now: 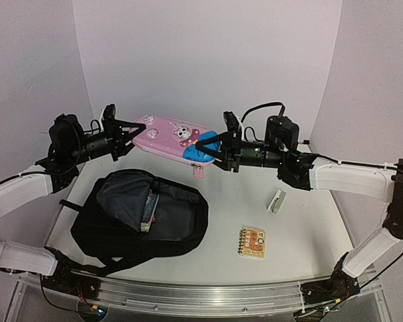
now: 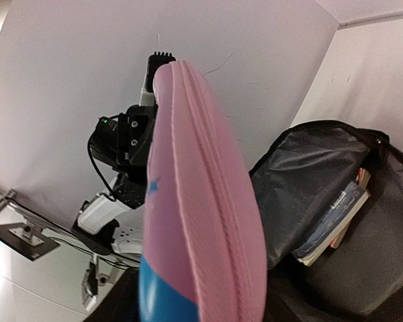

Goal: Pack the student bag
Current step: Pick up the stationery from the center of the board, then place the stationery in the student bag.

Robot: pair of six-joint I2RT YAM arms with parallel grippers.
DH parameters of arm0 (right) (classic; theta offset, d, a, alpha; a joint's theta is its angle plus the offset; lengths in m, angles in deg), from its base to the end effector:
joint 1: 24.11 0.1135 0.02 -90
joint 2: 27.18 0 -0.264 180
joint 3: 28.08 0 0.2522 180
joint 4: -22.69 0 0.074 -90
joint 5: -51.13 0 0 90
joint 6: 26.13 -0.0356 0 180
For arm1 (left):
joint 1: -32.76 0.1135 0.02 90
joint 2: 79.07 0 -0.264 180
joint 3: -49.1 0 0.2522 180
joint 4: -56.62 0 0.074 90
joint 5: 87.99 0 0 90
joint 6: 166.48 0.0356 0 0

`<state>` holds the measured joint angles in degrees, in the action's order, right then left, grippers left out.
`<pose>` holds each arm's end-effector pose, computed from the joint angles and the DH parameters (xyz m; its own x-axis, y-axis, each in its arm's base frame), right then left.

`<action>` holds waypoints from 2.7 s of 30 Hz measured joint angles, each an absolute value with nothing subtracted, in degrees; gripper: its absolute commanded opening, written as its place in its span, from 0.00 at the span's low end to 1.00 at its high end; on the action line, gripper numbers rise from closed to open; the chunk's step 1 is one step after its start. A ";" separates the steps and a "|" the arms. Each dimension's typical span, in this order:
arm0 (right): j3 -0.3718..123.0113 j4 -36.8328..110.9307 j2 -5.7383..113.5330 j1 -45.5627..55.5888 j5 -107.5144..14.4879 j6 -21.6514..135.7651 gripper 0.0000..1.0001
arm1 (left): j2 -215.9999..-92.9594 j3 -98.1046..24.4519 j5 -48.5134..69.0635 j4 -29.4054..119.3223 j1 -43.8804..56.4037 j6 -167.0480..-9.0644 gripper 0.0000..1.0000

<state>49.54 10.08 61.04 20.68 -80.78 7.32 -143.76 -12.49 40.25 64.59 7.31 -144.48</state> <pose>0.2388 0.2706 0.3345 -0.8190 0.0619 -0.5704 -0.5709 0.0113 0.8209 0.2258 -0.1319 0.3472 -0.8005 -0.4255 -0.4220 0.4061 0.1326 -0.9042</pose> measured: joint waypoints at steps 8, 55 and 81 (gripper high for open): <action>49.69 10.22 61.24 20.75 -77.85 6.94 0.09 | -144.07 -13.33 39.82 55.95 7.93 -139.59 0.83; 45.85 40.87 62.53 21.47 -77.85 17.80 0.08 | -131.37 -9.93 24.15 2.07 19.96 -121.59 0.00; 54.93 29.62 78.34 29.60 -83.52 12.87 0.06 | -133.90 -17.52 47.16 14.37 19.92 -113.80 0.00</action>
<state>54.93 29.62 78.34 29.60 -83.52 12.87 -133.90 -17.52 47.16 14.37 19.92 -113.80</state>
